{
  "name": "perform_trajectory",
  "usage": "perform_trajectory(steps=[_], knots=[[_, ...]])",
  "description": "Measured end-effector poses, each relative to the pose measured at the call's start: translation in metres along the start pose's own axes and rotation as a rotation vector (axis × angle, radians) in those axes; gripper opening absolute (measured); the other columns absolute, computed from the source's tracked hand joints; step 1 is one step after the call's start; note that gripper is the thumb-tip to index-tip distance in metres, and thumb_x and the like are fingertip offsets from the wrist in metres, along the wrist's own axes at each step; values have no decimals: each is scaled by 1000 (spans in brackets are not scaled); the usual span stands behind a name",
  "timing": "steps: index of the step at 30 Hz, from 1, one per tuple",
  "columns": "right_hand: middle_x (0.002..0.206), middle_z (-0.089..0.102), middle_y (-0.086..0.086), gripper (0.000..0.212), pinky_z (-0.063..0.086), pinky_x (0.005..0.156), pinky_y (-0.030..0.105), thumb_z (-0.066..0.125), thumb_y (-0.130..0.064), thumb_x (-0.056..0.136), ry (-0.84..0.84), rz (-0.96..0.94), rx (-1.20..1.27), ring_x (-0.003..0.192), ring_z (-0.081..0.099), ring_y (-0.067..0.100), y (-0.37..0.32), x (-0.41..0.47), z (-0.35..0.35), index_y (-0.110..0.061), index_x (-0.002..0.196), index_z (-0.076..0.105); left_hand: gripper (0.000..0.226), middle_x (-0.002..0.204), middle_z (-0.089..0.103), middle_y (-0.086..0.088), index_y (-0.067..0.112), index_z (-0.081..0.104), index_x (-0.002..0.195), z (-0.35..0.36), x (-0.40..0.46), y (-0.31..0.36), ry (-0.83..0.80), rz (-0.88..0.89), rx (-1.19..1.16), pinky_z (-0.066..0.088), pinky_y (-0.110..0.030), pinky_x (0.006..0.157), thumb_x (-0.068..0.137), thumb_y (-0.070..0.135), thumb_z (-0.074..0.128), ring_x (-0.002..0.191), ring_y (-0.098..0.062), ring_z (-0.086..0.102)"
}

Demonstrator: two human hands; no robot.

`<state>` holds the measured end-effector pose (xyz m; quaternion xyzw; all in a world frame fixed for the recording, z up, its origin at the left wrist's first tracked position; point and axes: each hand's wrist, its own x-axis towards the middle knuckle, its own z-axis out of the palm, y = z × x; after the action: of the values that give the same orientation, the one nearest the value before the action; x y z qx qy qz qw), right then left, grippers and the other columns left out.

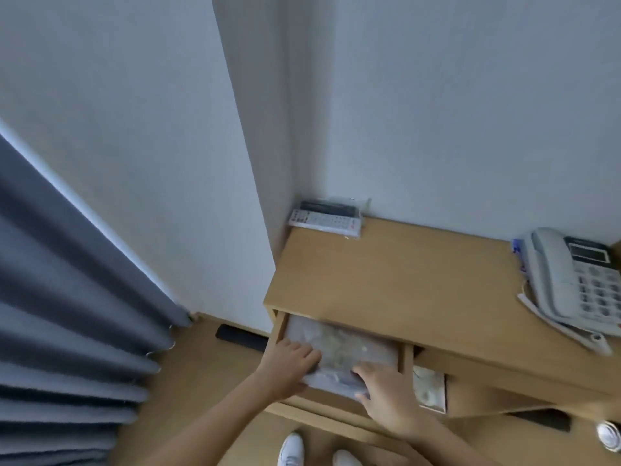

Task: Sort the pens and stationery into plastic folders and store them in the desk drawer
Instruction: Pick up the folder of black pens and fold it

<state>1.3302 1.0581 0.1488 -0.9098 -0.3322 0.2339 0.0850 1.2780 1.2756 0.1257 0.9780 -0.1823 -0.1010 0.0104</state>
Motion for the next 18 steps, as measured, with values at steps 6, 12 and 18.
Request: perform_trajectory(steps=[6,12,18], knots=[[122,56,0,37,41,86,29,48,-30,91,-33,129,64,112,52,18,-10,-6,13,-20,126,50,75,68,53,16,30,35,84,18,2,-16,-17,106,-230,36,-15,49,28,47,83,54,-3,52],[120,58,-3,33,43,88,29,48,-20,87,30,115,55,113,52,17,-14,-10,27,-21,120,53,74,69,56,18,34,35,85,31,3,-18,21,148,-245,36,-13,50,30,50,83,56,0,53],[115,59,-2,28,40,79,27,49,-18,88,74,68,49,109,53,18,-13,-5,20,-19,115,54,65,74,58,19,35,39,87,34,3,-21,73,135,-241,44,-12,54,39,41,83,62,1,55]])
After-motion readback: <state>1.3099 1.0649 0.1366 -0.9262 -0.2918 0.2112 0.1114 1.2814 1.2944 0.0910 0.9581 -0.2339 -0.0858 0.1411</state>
